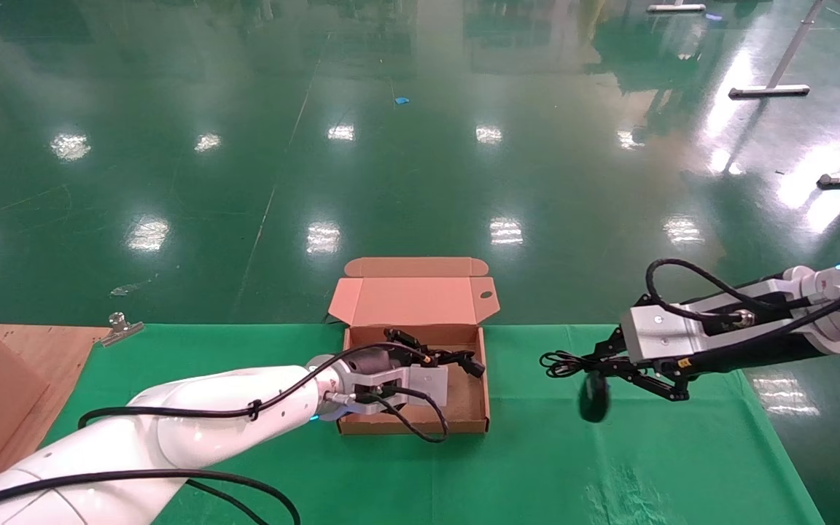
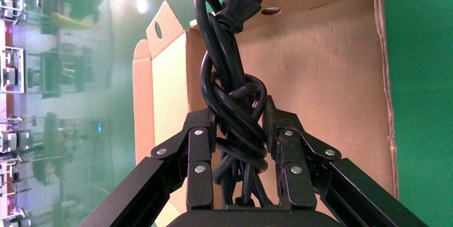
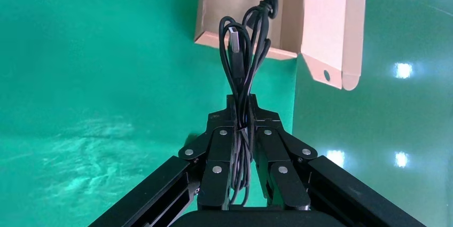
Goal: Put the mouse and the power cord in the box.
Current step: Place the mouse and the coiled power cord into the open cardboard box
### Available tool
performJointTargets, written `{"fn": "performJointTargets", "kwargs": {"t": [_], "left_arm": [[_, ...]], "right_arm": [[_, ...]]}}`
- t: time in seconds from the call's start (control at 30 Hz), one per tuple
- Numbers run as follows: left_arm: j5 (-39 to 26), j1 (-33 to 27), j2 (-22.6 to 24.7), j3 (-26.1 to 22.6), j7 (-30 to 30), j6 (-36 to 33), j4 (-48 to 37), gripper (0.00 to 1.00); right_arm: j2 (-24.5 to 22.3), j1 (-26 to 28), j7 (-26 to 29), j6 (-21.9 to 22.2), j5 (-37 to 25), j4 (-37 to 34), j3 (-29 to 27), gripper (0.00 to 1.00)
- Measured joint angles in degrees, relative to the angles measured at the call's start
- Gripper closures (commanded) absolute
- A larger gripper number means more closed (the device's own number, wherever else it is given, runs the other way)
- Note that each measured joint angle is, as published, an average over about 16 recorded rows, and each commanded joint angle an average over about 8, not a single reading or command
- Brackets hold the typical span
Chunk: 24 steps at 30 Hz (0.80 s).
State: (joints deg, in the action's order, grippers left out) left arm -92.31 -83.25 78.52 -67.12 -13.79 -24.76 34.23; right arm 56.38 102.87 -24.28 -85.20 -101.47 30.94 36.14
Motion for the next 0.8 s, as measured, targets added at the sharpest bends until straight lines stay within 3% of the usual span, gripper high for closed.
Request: {"fn": "performJointTargets", "kwargs": {"t": [0.5,0.63,0.8], "left_arm": [[9.05,-2.53,-0.89,-3.65,0.04,5.02,-1.48,0.00],[12.14,-3.78,-3.38,-2.71,0.53,4.35,-0.15,0.00],[16.74,-4.80,-9.74,-0.19,0.47,1.03,4.29,0.00]], "right_arm": [[3.18,2.89,0.55,-0.87,-0.41,-0.32,0.54,1.00],[4.93,3.58,1.54,-0.42,-0.77,0.49,0.82,1.00],[8.64,4.20,2.92,1.30,-1.61,0.74,1.44,1.00]]}}
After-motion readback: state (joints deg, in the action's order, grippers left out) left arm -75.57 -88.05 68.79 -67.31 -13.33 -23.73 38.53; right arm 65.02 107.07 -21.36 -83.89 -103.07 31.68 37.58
